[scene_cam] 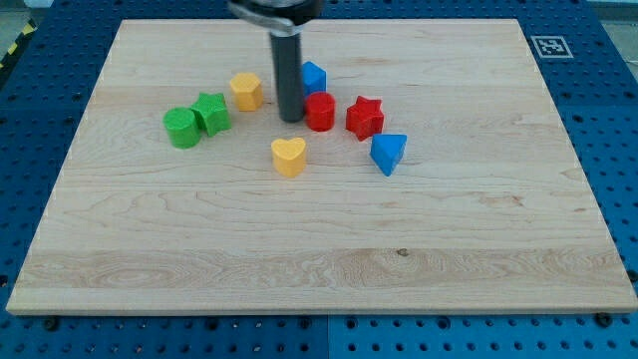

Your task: Slide the blue cube closer to the red star

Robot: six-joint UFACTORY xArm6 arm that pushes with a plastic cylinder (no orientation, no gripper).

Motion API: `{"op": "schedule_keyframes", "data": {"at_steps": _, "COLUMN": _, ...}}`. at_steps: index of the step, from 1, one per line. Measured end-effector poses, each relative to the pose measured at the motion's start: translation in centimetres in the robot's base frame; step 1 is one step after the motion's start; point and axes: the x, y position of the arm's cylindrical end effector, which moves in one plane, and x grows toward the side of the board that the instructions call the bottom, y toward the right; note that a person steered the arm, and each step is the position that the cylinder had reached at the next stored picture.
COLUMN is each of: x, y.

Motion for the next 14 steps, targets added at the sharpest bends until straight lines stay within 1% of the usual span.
{"op": "schedule_keyframes", "data": {"at_steps": 1, "x": -0.3, "y": 2.5}}
{"op": "schedule_keyframes", "data": {"at_steps": 2, "x": -0.3, "y": 3.1}}
{"op": "schedule_keyframes", "data": {"at_steps": 3, "x": -0.3, "y": 5.7}}
{"op": "schedule_keyframes", "data": {"at_steps": 4, "x": -0.3, "y": 7.0}}
{"op": "schedule_keyframes", "data": {"at_steps": 5, "x": -0.3, "y": 5.4}}
{"op": "schedule_keyframes", "data": {"at_steps": 6, "x": -0.3, "y": 1.1}}
{"op": "schedule_keyframes", "data": {"at_steps": 7, "x": -2.2, "y": -3.7}}
{"op": "schedule_keyframes", "data": {"at_steps": 8, "x": -5.2, "y": -7.8}}
{"op": "schedule_keyframes", "data": {"at_steps": 9, "x": -6.5, "y": -8.0}}
{"op": "schedule_keyframes", "data": {"at_steps": 11, "x": -6.8, "y": -6.1}}
{"op": "schedule_keyframes", "data": {"at_steps": 12, "x": -6.8, "y": -3.3}}
{"op": "schedule_keyframes", "data": {"at_steps": 14, "x": -5.3, "y": -0.3}}
